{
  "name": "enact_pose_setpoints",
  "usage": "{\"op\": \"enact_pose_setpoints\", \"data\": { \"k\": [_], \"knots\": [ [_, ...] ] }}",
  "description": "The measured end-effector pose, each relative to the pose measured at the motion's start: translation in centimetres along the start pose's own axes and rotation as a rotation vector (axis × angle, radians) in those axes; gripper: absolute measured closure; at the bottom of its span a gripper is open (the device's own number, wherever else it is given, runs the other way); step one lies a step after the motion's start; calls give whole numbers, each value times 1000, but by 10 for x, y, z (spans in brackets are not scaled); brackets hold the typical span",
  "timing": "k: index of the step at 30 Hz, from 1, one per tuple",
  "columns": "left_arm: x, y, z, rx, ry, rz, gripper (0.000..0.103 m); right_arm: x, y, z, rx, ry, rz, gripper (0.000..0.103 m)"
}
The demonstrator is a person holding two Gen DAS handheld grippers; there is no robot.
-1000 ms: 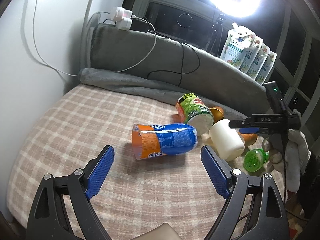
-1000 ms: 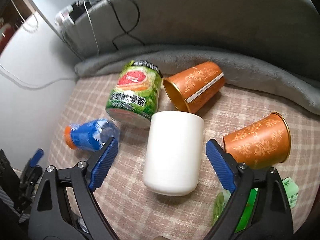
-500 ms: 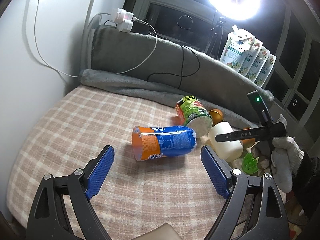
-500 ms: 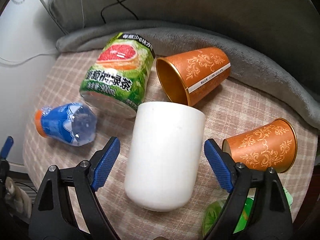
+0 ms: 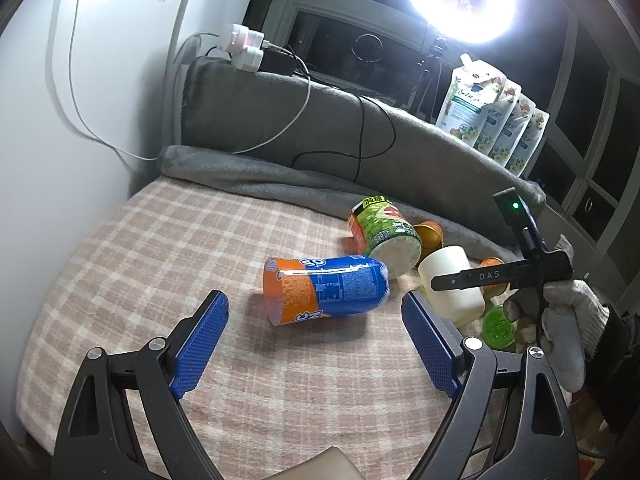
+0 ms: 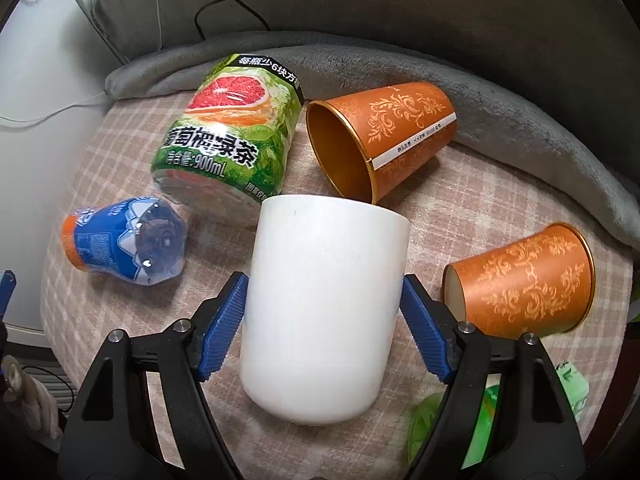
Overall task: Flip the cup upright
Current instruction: 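Lift the white cup with the right gripper and rotate it open end up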
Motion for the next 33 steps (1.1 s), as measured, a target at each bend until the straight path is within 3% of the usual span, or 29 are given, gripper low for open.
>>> {"op": "enact_pose_setpoints", "data": {
  "k": [18, 26, 33],
  "knots": [
    [2, -1, -14, -31, -21, 4, 15, 81, -60, 27, -33, 178, -110, 25],
    [-3, -6, -22, -40, -46, 26, 15, 85, -101, 55, 3, 322, 7, 25],
    [-10, -12, -31, -32, -81, 68, 15, 60, -114, 60, -35, 350, 84, 25]
  ]
}}
Point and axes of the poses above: each gripper's, at about its wrist camera, not at the fingertips, and x roughly against the way its jaws point, z to its left, y to its top, the point moved 8 cm from there along -x, roughly the way its jaws point, and after that the axes turned 3 degrees about -y, right-handed, at the moved point
